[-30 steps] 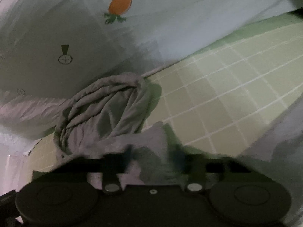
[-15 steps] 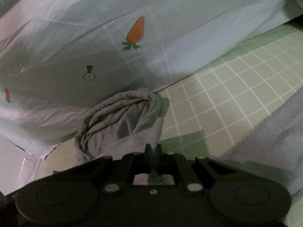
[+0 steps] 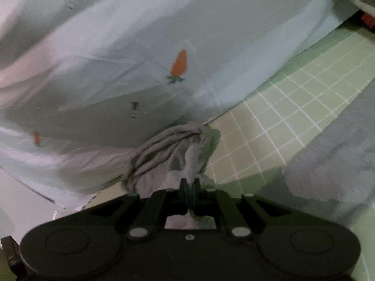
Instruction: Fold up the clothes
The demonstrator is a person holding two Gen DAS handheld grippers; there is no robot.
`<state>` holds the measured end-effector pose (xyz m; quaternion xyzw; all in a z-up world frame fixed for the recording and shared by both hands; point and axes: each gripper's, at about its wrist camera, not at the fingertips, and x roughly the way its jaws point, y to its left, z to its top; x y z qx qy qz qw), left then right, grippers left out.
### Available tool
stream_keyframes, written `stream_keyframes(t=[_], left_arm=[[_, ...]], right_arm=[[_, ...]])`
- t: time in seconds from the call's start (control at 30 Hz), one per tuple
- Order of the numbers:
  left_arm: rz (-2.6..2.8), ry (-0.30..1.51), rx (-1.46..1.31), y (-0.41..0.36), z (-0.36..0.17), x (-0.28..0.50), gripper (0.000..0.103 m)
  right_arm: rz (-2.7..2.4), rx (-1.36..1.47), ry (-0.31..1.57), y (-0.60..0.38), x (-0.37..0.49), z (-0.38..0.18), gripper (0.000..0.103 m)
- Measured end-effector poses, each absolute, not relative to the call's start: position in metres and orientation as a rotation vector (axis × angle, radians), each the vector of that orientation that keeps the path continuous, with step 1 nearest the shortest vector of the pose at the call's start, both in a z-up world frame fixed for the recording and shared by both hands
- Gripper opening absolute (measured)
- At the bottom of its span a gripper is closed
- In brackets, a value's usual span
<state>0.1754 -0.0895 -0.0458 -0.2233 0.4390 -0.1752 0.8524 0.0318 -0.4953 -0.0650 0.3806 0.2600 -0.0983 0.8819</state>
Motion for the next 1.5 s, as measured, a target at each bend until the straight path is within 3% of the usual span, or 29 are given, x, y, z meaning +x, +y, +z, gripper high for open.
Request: stream_keyframes(t=[0.23,0.57,0.67,0.73,0.83,0.9,0.93,1.0,1.07,1.13,1.3,1.5], left_arm=[[-0.393,0.895,-0.469,-0.060,-0.026,0.075,0.006],[-0.253,1.129,-0.410,-0.031,-0.077,-0.050,0.006],[-0.205,1.159,-0.385,-0.024,-0.082,-0.065,0.008],[-0.200,1.143,-0.380,-0.022,-0.079,-0.065,0.016],[-0.193,1.120,-0.373,-0.018,-0.075,-0.066,0.031],[-0.188,1.105,-0.367,-0.016,-0.072,-0.067,0.040],[-0.186,1.097,-0.365,-0.014,-0.071,-0.067,0.045],[-0.182,1.082,-0.362,-0.012,-0.068,-0.067,0.048],[-0.184,1.057,-0.402,-0.007,-0.067,-0.061,0.049],[-0.183,1.020,-0.443,-0.001,-0.063,-0.055,0.059],[-0.203,0.954,-0.475,0.008,-0.052,-0.039,0.069],[-0.301,1.112,-0.416,-0.019,-0.086,-0.017,0.073]], right_arm=[[-0.175,0.776,0.510,-0.468,-0.071,-0.052,0.004],[-0.224,0.784,0.736,-0.442,-0.179,-0.098,0.003],[-0.225,0.797,0.812,-0.438,-0.198,-0.109,0.004],[-0.244,0.788,0.813,-0.438,-0.205,-0.107,0.006],[-0.277,0.757,0.799,-0.439,-0.213,-0.098,0.021],[-0.316,0.736,0.742,-0.441,-0.216,-0.086,0.038],[-0.335,0.725,0.713,-0.442,-0.217,-0.081,0.042],[-0.334,0.741,0.684,-0.447,-0.213,-0.080,0.059],[-0.325,0.734,0.686,-0.449,-0.202,-0.083,0.064],[-0.309,0.700,0.722,-0.447,-0.183,-0.090,0.064],[-0.270,0.662,0.795,-0.441,-0.156,-0.108,0.073],[-0.278,0.689,0.843,-0.432,-0.150,-0.125,0.079]])
